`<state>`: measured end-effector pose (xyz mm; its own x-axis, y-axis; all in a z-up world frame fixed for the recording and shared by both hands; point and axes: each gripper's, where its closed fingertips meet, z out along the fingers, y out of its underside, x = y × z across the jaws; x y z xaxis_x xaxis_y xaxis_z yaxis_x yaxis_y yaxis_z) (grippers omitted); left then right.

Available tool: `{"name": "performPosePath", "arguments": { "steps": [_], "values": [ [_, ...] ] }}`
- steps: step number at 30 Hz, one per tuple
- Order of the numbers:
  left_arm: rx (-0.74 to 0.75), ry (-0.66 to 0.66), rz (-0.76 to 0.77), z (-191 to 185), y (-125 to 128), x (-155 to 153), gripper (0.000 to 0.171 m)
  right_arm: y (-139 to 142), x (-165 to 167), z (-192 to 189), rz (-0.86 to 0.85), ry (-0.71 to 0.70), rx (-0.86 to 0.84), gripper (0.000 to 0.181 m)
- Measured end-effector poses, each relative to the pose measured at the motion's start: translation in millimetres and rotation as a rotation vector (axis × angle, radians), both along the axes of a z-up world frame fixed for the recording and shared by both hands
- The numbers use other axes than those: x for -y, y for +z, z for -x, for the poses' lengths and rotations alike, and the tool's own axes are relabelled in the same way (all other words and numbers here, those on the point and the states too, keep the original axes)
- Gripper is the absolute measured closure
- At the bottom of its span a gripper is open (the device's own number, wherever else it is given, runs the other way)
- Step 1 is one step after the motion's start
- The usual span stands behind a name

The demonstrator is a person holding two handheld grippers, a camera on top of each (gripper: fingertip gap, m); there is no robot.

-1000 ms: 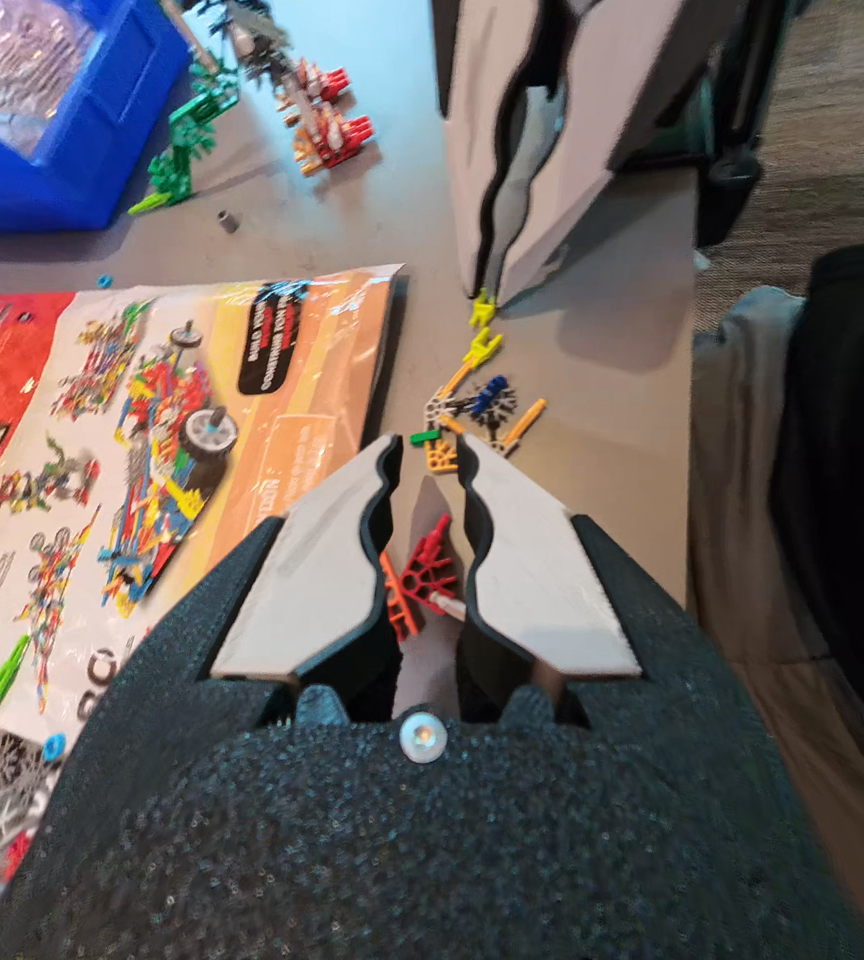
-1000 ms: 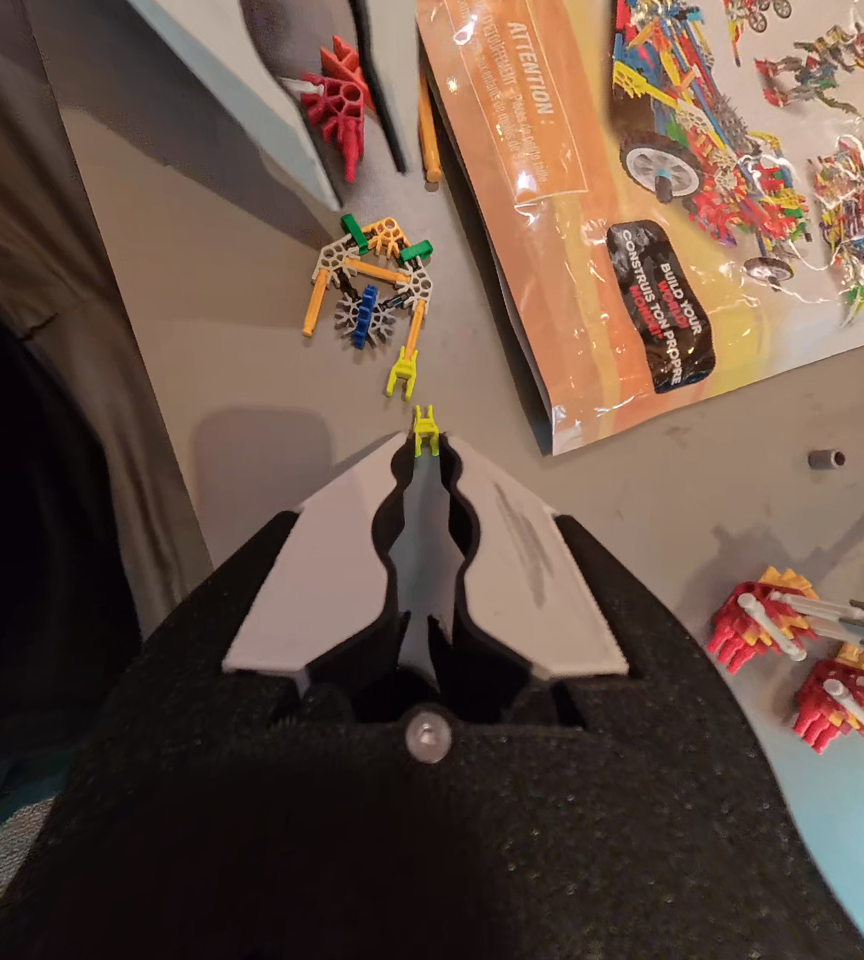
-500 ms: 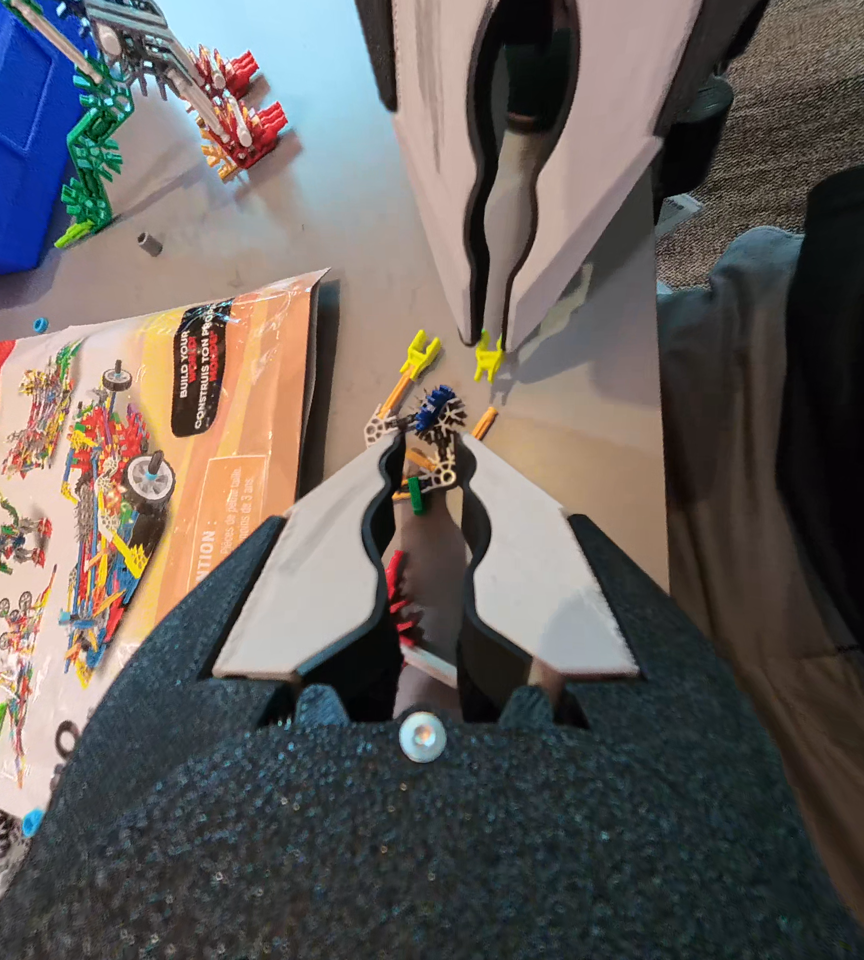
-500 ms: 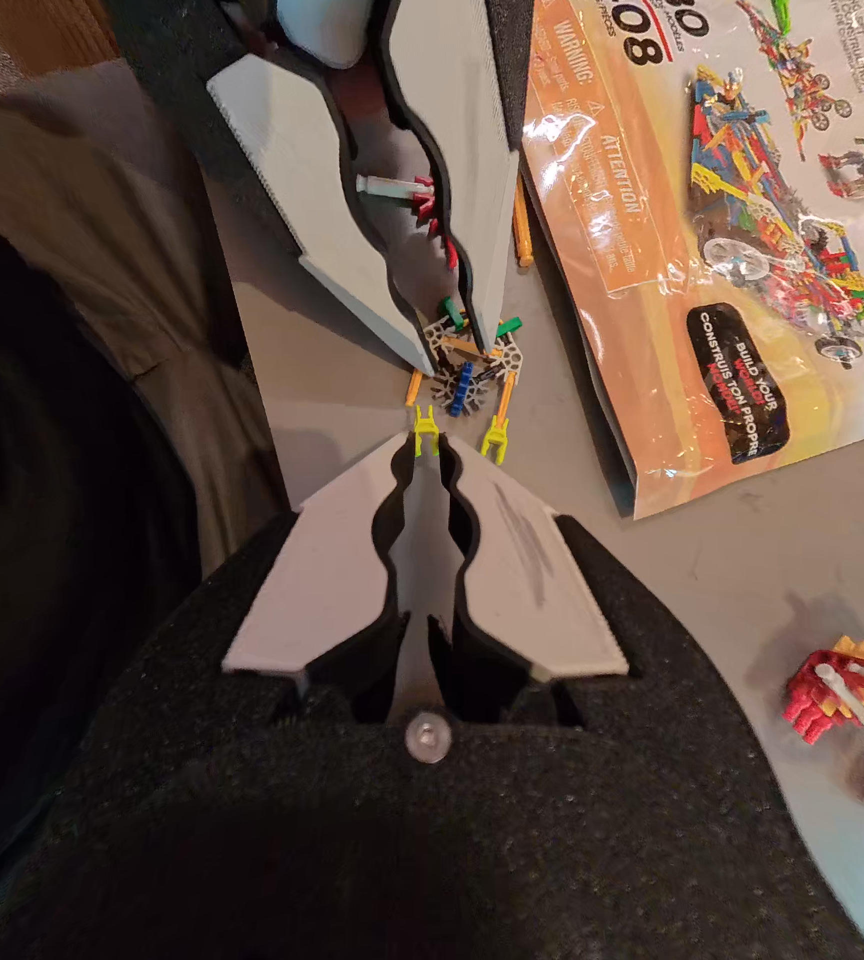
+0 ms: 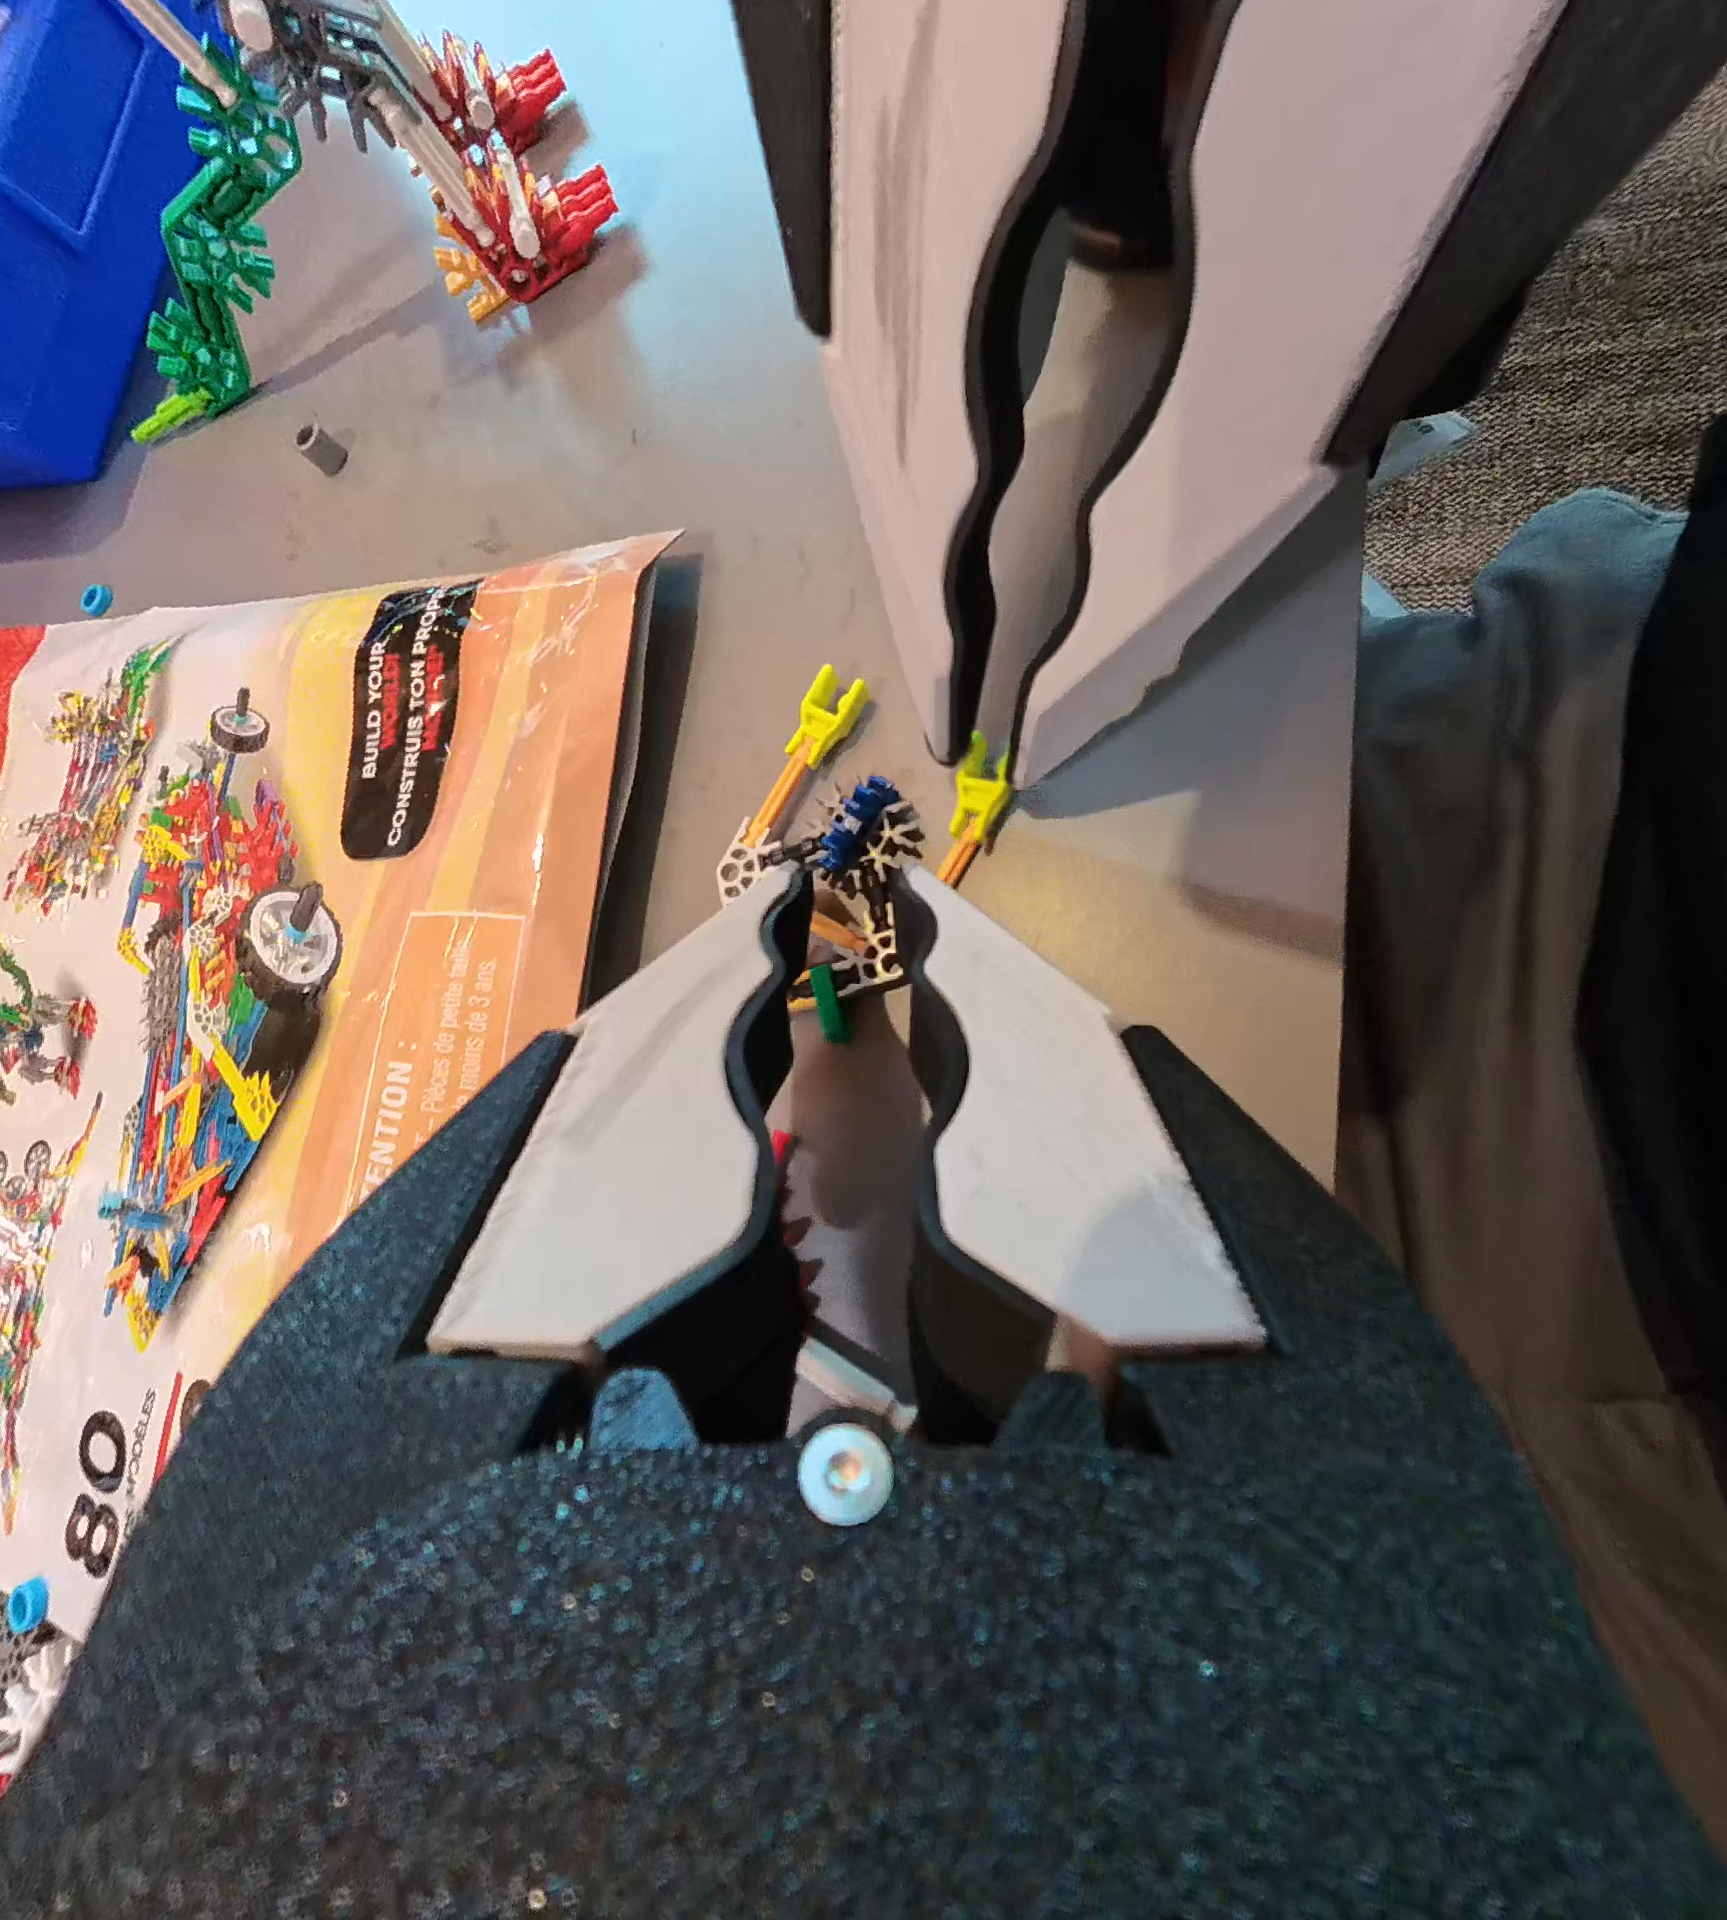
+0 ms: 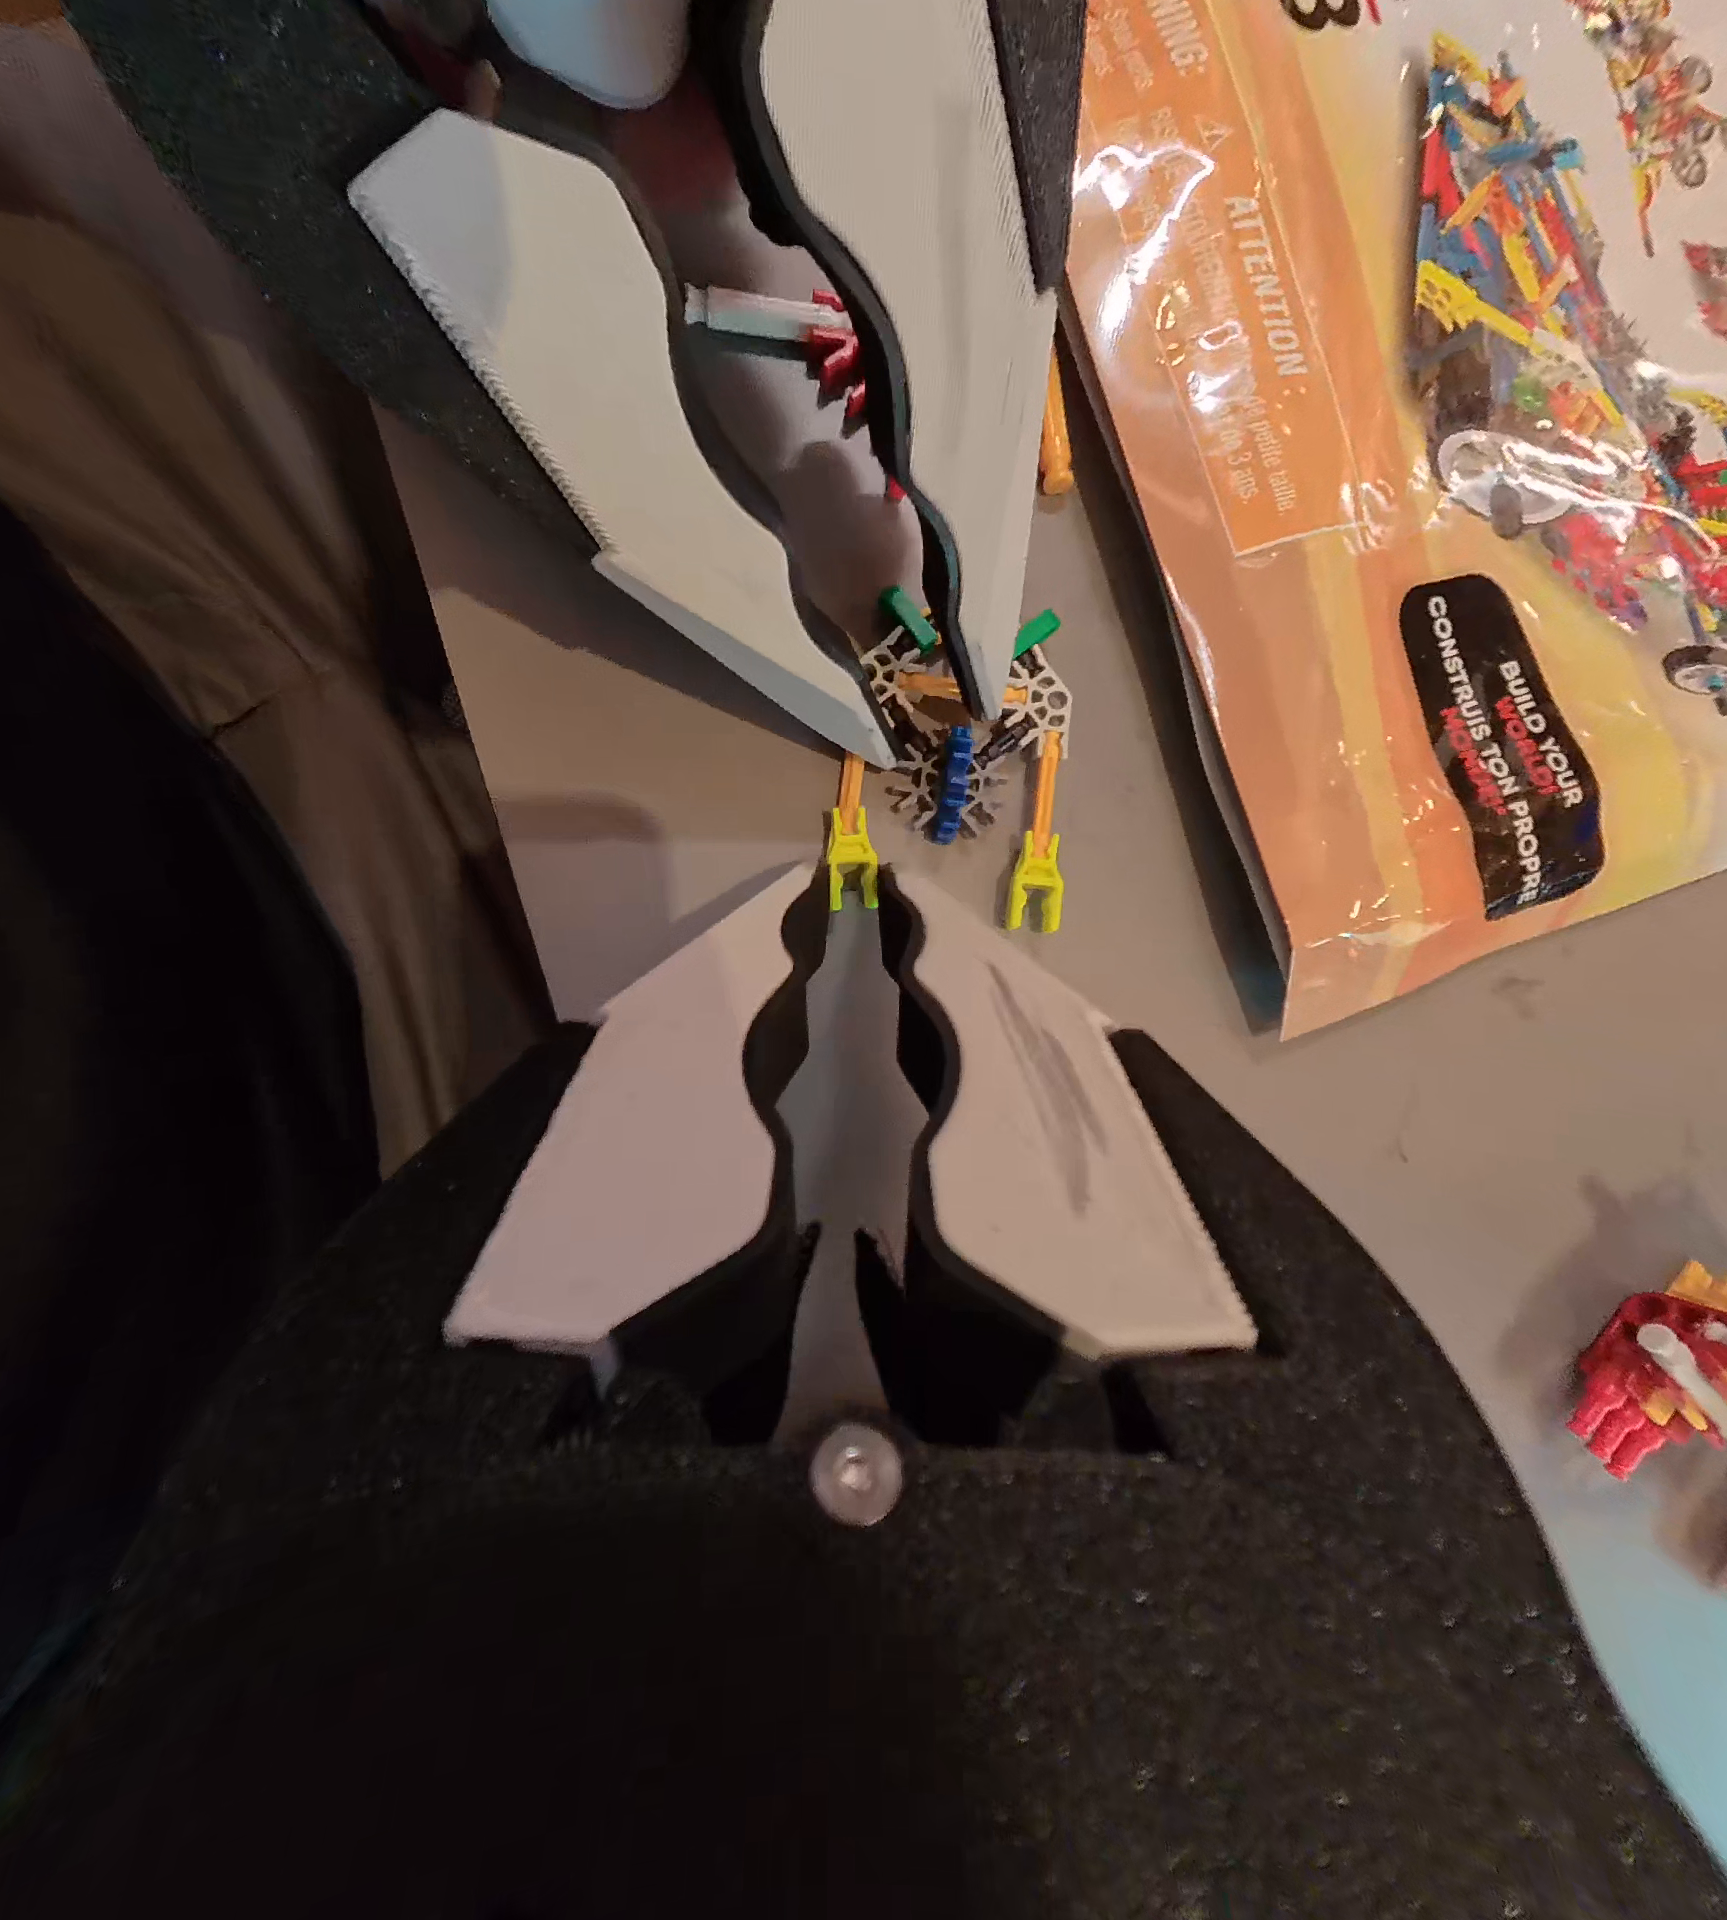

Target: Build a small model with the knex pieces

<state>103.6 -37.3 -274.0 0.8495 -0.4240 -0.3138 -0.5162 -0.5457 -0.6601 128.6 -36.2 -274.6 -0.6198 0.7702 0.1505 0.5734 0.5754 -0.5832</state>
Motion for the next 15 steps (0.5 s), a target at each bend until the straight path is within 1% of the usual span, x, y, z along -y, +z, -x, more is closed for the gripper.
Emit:
{"name": "performPosePath", "arguments": {
  "steps": [8, 15],
  "values": [
    [0.002, 0.029, 0.003, 0.8, -0.2, -0.2, 0.16, -0.1, 0.5, 1.2, -0.001, -0.016, 0.004, 0.175],
    [-0.001, 0.051, 0.002, 0.3, -0.5, -0.7, 0.162, 0.6, 1.3, 0.6, 0.01, -0.057, 0.018, 0.175]
  ]
}}
